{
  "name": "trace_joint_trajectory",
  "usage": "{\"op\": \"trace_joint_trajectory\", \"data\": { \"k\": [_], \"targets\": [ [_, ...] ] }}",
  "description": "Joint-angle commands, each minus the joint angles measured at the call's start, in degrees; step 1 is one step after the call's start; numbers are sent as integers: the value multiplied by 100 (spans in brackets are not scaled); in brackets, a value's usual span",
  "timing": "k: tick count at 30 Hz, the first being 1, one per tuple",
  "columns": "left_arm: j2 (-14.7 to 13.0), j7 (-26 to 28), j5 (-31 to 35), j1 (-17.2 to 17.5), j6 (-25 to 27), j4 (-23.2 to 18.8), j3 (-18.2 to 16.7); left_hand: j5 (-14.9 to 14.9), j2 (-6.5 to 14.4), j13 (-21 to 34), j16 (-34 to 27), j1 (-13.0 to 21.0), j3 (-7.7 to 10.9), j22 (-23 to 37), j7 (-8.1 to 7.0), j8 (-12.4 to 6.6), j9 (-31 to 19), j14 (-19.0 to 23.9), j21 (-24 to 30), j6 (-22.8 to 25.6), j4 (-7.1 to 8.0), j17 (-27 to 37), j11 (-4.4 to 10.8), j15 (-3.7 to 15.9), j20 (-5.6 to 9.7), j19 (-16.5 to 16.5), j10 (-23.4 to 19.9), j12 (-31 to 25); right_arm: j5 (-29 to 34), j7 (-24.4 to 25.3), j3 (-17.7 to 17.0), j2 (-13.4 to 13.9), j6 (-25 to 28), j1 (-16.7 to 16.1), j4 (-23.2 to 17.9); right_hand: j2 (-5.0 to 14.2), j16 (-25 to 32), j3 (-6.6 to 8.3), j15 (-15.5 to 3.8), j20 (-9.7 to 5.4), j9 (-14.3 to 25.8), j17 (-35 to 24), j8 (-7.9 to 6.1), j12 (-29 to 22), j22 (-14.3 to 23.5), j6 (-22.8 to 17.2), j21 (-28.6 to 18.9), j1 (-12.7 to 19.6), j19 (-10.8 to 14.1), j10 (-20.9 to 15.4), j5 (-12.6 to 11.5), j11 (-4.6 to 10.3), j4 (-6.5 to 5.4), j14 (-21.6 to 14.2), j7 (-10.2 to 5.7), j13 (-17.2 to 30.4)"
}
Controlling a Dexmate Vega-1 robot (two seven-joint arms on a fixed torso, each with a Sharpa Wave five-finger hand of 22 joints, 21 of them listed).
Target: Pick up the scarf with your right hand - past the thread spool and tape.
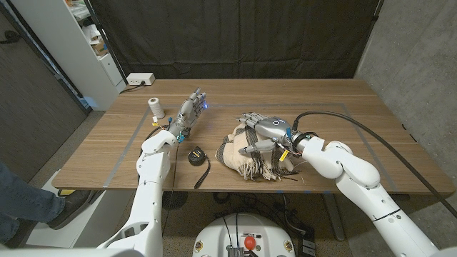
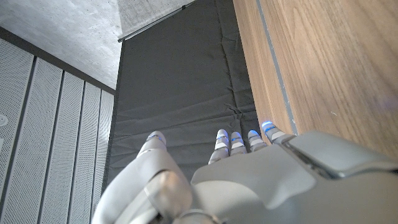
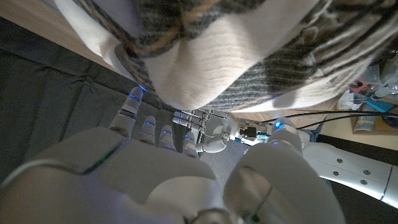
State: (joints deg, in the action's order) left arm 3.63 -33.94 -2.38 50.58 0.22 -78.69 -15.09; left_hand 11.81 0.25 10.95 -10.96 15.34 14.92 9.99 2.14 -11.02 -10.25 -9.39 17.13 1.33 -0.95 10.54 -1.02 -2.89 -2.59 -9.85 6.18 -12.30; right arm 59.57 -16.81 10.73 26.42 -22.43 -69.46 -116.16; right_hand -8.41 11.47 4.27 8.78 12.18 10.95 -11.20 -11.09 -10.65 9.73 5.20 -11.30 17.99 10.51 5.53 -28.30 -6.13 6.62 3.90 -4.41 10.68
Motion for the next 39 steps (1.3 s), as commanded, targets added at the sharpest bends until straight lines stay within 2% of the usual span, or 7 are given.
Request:
{"op": "trace_joint_trajectory", "data": {
  "k": [1, 39],
  "targets": [
    [4, 20, 19, 36, 45, -47, 11, -32, 44, 17, -9, -6, 11, 30, 44, 9, -15, -13, -11, -9, -41, 7, 9, -27, -15, -739, -11, 5, 30, 85, 36, 44, 10, -56, 2, 71, 16, -32, 10, 24, -1, -17, -71, -48, 28, -84, -16, 54, 61, -47, -40, -6, 27, 19, -15, 6],
    [-5, 12, 53, 1, 63, 41, 1, -35, 69, 18, -12, -16, 6, 33, 44, 8, -15, 5, -81, 3, -67, 5, 14, -57, -23, -718, -29, 4, 44, -95, 155, 53, 150, -77, 111, 148, 47, -22, -32, 23, 0, -16, -113, -66, 26, -251, -2, 296, 145, -97, -77, 88, 95, -18, -93, 13]
  ]
}}
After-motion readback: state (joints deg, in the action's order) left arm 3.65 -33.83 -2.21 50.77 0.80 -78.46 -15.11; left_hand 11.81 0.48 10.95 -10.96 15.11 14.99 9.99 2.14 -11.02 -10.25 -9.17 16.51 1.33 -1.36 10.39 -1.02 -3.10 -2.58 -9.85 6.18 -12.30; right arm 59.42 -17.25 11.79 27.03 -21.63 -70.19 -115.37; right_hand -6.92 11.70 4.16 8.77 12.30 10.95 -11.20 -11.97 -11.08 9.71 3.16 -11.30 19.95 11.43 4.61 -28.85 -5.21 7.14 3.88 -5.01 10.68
